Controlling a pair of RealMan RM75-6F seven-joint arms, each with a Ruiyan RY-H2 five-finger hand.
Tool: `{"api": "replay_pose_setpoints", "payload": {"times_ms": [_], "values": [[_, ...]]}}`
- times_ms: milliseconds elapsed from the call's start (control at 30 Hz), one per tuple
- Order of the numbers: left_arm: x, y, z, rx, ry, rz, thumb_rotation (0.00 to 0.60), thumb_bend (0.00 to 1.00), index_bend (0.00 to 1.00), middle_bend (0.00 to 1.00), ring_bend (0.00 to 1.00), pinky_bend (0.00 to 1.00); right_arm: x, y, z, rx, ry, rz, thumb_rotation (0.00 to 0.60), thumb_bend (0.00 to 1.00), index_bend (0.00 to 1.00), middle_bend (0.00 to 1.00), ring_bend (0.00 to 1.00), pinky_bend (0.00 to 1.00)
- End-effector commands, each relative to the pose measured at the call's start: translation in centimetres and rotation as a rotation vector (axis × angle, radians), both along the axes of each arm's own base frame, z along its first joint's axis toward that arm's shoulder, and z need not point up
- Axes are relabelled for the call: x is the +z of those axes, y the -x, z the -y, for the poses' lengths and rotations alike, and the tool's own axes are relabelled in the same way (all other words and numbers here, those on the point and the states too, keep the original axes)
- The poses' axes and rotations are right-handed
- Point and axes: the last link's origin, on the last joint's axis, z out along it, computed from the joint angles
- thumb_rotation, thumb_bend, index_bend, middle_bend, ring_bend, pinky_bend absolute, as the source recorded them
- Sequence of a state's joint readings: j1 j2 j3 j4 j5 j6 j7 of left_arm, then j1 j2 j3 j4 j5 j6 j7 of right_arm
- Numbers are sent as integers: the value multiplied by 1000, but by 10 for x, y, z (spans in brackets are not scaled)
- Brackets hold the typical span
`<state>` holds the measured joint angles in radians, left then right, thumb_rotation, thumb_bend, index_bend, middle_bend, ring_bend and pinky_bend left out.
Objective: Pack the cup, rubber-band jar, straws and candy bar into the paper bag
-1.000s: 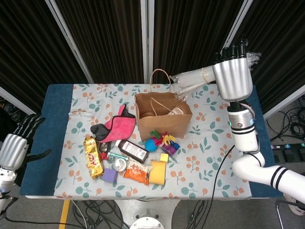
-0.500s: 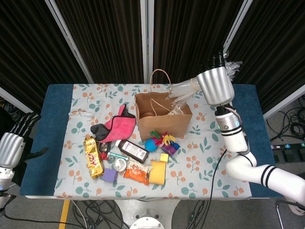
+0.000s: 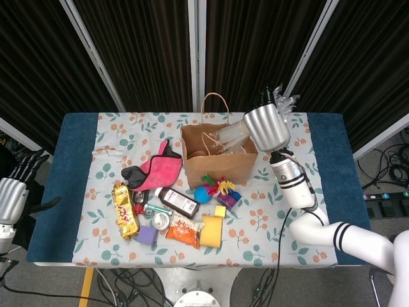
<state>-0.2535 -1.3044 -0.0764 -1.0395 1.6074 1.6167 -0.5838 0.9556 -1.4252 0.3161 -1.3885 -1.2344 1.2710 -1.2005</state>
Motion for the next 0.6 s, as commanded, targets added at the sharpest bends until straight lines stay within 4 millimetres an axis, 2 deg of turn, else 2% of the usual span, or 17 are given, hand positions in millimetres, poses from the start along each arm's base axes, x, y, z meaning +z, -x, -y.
{"api": "replay_pose_setpoints", "payload": {"times_ms": [33,167,233,300,400,500,600], "values": [[1,2,1,4,-3,3,600,30,136,165,84,200,-10,-3,-3,14,-24,-6,600,208,660,577,431,207],[1,2,1,4,-4,8,600,30,136,165,84,200,-22,-4,-12,22,-70,-14,600,172,593,548,360,162],[0,2,2,0,-3,8,600,30,136,165,84,200,-25,-3,-17,24,-93,-25,600,110,495,476,279,111],[0,1,2,-3,-1,8,600,31,136,165,84,200,-27,-2,-21,20,-118,-35,600,32,352,360,165,37],[1,0,3,-7,-3,6,600,31,136,165,84,200,-25,-1,-26,5,-138,-32,600,0,173,220,35,0],[1,-2,3,-10,-5,7,600,30,136,165,84,200,-20,-2,-29,-2,-142,-18,600,0,85,140,0,0],[1,-4,4,-14,-5,7,600,30,136,165,84,200,-12,-4,-35,13,-140,18,600,0,73,129,0,0]]}}
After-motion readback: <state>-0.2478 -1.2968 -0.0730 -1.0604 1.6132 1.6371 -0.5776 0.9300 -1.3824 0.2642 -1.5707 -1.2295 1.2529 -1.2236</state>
